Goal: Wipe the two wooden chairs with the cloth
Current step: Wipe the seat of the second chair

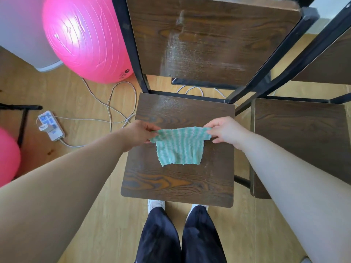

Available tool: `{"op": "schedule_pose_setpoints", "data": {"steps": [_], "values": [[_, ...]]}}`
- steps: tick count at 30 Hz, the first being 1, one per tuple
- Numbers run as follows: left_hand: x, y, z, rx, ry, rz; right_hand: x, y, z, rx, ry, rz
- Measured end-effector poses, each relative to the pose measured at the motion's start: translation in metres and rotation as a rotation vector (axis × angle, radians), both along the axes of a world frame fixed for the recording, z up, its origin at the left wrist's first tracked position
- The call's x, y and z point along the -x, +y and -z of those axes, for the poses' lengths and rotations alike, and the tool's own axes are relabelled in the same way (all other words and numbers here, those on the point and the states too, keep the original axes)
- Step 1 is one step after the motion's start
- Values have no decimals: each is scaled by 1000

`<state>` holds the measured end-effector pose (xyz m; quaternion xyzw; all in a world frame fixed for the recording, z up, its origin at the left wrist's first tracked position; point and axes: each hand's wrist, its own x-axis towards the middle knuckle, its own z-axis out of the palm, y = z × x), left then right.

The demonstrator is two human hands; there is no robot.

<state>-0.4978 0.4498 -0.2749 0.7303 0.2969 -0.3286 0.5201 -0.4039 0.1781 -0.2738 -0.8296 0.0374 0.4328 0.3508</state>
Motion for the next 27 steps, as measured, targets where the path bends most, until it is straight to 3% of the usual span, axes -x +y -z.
{"op": "schedule_pose_setpoints", "data": {"steps": [7, 15, 19, 27], "values": [[-16, 7, 17, -199, -113, 57, -10, 6, 25, 62, -259, -6], [28, 0, 4, -317, -230, 332, 33, -8, 16, 47, -488, -268], [53, -8, 14, -333, -276, 443, 67, -29, 35, 84, -508, -367], [80, -16, 38, -375, -322, 644, 106, -42, 46, 162, -452, -341]]}}
